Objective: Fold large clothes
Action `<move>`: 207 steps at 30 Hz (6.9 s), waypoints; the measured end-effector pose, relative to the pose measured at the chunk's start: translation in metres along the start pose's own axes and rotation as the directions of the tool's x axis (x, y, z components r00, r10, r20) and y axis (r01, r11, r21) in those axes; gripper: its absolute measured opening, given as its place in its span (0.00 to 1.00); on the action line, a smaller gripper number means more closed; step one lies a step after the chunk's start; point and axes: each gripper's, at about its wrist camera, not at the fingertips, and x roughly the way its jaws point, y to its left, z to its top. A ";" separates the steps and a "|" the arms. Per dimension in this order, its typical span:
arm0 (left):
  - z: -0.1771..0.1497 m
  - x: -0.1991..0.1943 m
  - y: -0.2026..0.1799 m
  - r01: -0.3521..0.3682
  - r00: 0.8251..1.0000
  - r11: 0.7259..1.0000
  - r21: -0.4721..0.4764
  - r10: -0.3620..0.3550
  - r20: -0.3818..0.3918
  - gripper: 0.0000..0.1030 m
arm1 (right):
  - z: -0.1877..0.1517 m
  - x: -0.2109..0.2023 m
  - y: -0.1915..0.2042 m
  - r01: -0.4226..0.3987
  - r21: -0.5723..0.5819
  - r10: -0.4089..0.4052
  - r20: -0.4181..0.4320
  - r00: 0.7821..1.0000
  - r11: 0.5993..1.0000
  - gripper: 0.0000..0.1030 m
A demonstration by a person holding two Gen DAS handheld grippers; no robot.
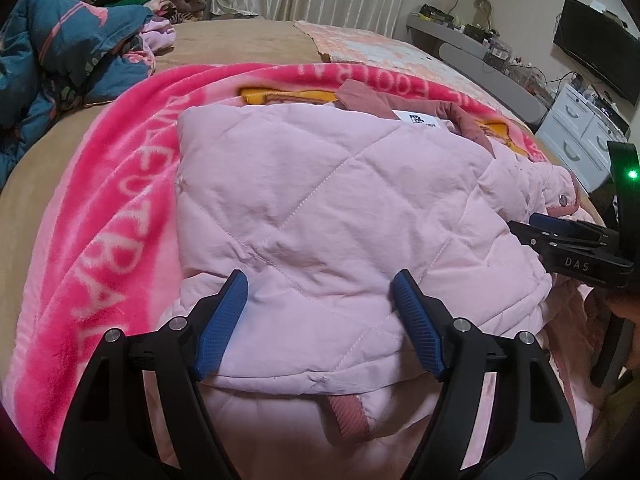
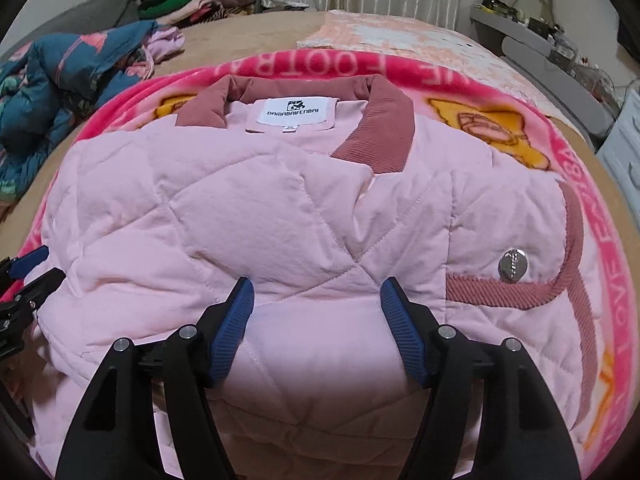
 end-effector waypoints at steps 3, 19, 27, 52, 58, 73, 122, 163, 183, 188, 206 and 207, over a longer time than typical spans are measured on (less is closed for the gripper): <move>0.001 -0.001 -0.003 -0.022 1.000 0.999 0.023 0.022 -0.001 0.66 | -0.001 -0.008 -0.001 -0.015 0.033 0.015 -0.001 1.000 0.999 0.64; -0.003 -0.054 -0.035 0.013 1.000 0.999 0.033 -0.013 -0.020 0.91 | -0.037 -0.071 -0.016 -0.098 0.098 0.096 0.028 0.995 0.990 0.96; -0.015 -0.095 -0.054 0.008 1.000 0.999 0.050 -0.009 0.012 0.91 | -0.053 -0.111 -0.030 -0.149 0.160 0.140 0.069 0.988 0.976 0.96; -0.059 -0.206 -0.097 0.021 0.992 1.000 0.012 -0.022 0.127 0.91 | -0.102 -0.250 -0.059 -0.199 0.142 0.159 0.254 0.954 0.970 0.96; -0.068 -0.224 -0.107 0.019 0.988 1.000 0.019 -0.021 0.155 0.91 | -0.116 -0.274 -0.059 -0.210 0.123 0.168 0.283 0.944 0.970 0.96; -0.099 -0.240 -0.122 -0.033 0.985 0.999 0.028 0.027 0.169 0.91 | -0.157 -0.297 -0.070 -0.221 0.084 0.186 0.306 0.934 0.972 0.96; -0.203 -0.216 -0.070 -0.195 0.979 0.980 -0.032 0.196 0.051 0.91 | -0.266 -0.276 -0.109 -0.076 0.091 0.061 0.166 0.984 0.993 0.96; -0.265 -0.197 -0.018 -0.171 0.980 0.980 -0.104 0.158 -0.123 0.91 | -0.339 -0.245 -0.152 -0.038 0.168 0.055 -0.097 0.994 0.985 0.96; -0.285 -0.194 -0.007 -0.096 0.987 0.974 -0.207 0.066 -0.148 0.91 | -0.353 -0.235 -0.147 -0.186 0.217 0.223 -0.161 0.961 0.958 0.88; -0.284 -0.192 -0.007 -0.093 0.989 0.971 -0.221 0.064 -0.134 0.91 | -0.353 -0.242 -0.144 -0.215 0.208 0.237 -0.088 0.968 0.954 0.56; -0.275 -0.202 -0.028 -0.085 0.994 0.985 -0.150 0.073 -0.083 0.34 | -0.348 -0.239 -0.139 -0.265 0.249 0.288 -0.062 0.956 0.932 0.59; -0.273 -0.204 -0.030 -0.084 0.994 0.986 -0.146 0.073 -0.077 0.27 | -0.349 -0.239 -0.138 -0.269 0.246 0.293 -0.067 0.954 0.931 0.61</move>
